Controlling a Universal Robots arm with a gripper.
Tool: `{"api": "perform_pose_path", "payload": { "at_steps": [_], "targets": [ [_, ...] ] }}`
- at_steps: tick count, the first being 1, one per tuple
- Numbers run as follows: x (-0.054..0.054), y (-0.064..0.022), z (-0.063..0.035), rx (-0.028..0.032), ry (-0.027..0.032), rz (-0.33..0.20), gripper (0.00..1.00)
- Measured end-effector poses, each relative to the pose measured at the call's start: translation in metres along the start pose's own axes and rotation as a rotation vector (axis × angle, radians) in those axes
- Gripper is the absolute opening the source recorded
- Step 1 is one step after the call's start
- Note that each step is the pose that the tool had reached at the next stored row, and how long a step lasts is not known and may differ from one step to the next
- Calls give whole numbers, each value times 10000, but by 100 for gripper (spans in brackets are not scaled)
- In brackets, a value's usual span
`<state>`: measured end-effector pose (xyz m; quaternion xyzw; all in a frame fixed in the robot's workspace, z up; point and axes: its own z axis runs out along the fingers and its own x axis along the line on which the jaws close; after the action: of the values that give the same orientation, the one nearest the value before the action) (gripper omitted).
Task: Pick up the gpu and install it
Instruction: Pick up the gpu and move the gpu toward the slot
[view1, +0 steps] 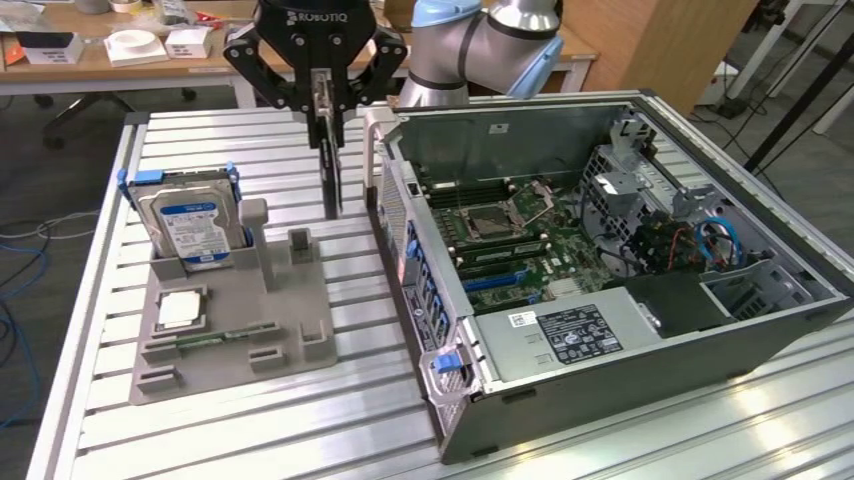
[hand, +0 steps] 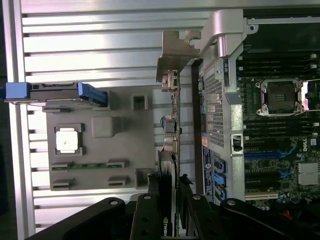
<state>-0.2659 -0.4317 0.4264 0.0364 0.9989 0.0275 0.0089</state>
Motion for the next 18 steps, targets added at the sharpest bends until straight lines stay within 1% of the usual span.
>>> {"api": "perform_pose_path", "payload": {
  "at_steps": [18],
  "targets": [
    [-104,7,2,0,0,-1,26]
  ]
}}
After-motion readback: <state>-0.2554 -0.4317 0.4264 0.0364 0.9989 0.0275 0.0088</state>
